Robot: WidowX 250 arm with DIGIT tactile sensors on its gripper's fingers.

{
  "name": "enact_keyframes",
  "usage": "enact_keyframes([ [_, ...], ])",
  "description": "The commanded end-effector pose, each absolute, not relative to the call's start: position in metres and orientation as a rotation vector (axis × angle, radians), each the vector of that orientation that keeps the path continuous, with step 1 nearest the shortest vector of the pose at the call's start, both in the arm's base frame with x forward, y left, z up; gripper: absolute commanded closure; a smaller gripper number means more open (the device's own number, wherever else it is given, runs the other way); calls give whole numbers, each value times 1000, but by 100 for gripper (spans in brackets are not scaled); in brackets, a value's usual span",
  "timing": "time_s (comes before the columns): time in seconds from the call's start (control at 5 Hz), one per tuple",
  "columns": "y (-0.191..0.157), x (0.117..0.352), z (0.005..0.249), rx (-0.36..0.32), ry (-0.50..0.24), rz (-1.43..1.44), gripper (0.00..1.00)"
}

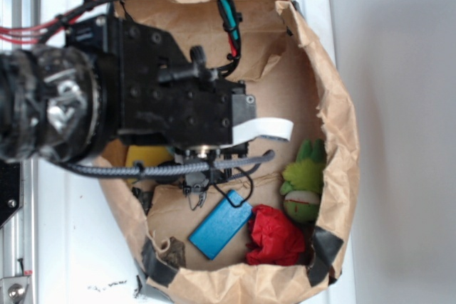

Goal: Grab the blue cloth.

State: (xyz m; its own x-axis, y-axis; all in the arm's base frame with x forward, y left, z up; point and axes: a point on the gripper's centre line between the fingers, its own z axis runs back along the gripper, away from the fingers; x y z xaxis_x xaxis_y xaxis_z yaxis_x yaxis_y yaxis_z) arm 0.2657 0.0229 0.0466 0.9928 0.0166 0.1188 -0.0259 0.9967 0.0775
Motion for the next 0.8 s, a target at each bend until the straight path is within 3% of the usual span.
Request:
enact_keyframes([
  [0.0, 29, 270, 96, 65, -155, 48, 100],
  [0.2, 28, 267, 125, 19, -169, 66, 100],
  [0.6, 27, 268, 160, 92, -251, 169, 100],
])
